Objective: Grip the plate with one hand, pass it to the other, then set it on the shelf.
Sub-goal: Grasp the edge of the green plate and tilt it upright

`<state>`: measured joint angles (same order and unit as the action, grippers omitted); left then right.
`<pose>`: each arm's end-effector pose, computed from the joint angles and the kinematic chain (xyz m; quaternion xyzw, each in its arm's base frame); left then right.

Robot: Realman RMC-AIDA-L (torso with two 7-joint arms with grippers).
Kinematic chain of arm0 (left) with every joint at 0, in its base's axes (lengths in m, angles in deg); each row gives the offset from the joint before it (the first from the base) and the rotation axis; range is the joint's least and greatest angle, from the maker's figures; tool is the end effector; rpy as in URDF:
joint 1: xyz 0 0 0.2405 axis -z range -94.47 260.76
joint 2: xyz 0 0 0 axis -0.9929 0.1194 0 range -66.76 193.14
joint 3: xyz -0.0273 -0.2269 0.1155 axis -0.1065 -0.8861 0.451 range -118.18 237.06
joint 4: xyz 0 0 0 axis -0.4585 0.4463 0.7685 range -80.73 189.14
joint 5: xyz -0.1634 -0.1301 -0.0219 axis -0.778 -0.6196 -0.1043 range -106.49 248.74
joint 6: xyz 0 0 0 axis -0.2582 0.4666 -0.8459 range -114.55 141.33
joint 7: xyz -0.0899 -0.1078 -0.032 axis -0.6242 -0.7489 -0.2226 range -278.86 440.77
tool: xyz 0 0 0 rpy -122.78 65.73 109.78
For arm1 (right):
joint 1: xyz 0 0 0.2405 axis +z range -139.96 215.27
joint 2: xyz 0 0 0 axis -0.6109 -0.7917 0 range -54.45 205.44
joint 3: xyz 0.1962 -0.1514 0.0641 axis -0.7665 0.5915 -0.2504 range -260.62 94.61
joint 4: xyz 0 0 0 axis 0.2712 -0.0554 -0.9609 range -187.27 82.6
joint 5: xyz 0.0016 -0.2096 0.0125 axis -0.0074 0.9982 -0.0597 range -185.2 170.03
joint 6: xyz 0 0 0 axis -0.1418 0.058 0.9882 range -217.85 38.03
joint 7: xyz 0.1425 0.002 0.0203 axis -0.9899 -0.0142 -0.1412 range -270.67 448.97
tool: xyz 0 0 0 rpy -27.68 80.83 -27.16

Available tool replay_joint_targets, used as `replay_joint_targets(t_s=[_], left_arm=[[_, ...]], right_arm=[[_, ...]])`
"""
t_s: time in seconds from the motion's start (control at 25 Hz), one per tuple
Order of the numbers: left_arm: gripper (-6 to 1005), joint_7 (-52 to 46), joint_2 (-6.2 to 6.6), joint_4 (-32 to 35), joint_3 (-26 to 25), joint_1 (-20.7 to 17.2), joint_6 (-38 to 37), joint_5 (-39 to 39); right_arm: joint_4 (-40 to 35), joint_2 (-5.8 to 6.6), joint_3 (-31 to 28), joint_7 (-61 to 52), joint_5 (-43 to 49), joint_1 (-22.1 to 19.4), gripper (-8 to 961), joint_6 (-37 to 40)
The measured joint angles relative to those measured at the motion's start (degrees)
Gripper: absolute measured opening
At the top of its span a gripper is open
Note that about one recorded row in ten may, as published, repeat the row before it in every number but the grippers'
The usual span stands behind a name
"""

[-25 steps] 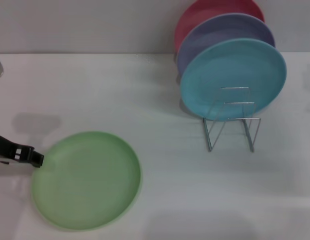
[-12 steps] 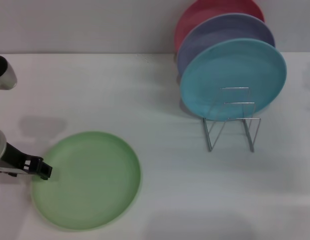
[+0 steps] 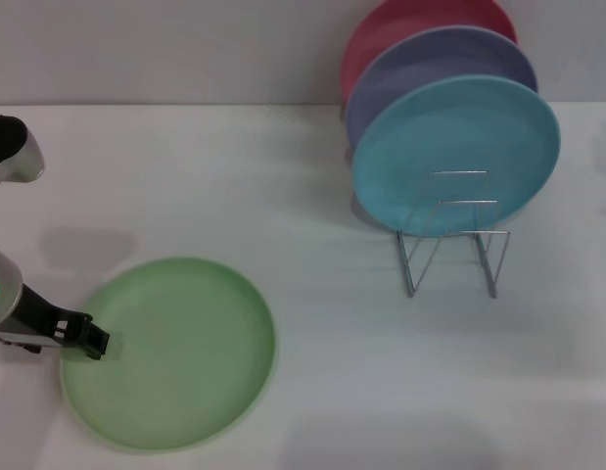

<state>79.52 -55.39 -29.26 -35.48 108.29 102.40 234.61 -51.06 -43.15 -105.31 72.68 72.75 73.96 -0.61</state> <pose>-0.2371 0.3302 0.0198 -0.7367 -0.5597 0.2073 0.3177 0.2856 0.3636 0.0791 -0.5009 0.1442 0.4876 0.7004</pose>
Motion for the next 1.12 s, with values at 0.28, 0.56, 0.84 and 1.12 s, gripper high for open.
replay_joint_targets(t_s=[0.28,0.56,0.84,1.12], left_arm=[[712,0.0,0.08,1.3,-0.1,0.5,-0.4,0.0],[671,0.6,0.11,2.9,0.3,1.3,-0.9,0.0],[486,0.7,0.11,2.9,0.3,1.4,-1.0,0.0],[297,0.7,0.11,3.0,0.3,1.4,-1.3,-0.2]], right_arm=[[0.0,0.00,0.0,-0.1,0.0,0.0,583,0.0],[0.0,0.00,-0.1,-0.1,-0.1,0.1,583,0.0],[-0.1,0.00,-0.1,-0.1,-0.1,0.2,583,0.0],[-0.1,0.00,-0.1,-0.1,-0.2,0.3,583,0.1]])
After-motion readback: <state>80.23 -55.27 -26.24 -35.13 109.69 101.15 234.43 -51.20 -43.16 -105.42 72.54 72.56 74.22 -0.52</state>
